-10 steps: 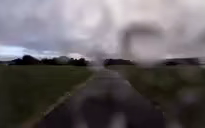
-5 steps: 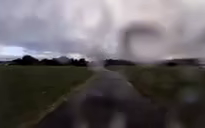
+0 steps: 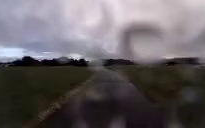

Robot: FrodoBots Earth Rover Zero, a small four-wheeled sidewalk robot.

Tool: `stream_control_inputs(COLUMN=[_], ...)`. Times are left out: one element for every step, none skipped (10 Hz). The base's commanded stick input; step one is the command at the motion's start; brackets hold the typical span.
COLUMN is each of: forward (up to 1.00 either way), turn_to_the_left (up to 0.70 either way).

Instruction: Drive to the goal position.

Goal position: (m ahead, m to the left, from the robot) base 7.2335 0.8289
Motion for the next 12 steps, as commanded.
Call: stream_control_inputs(forward=[0.70,0.70,0.70,0.70,0.70,0.70,0.70,0.70,0.70,0.70,0.70,0.70], turn_to_the_left=[0.00,0.00,0.00,0.00,0.00,0.00,0.00,0.00,0.00,0.00,0.00,0.00])
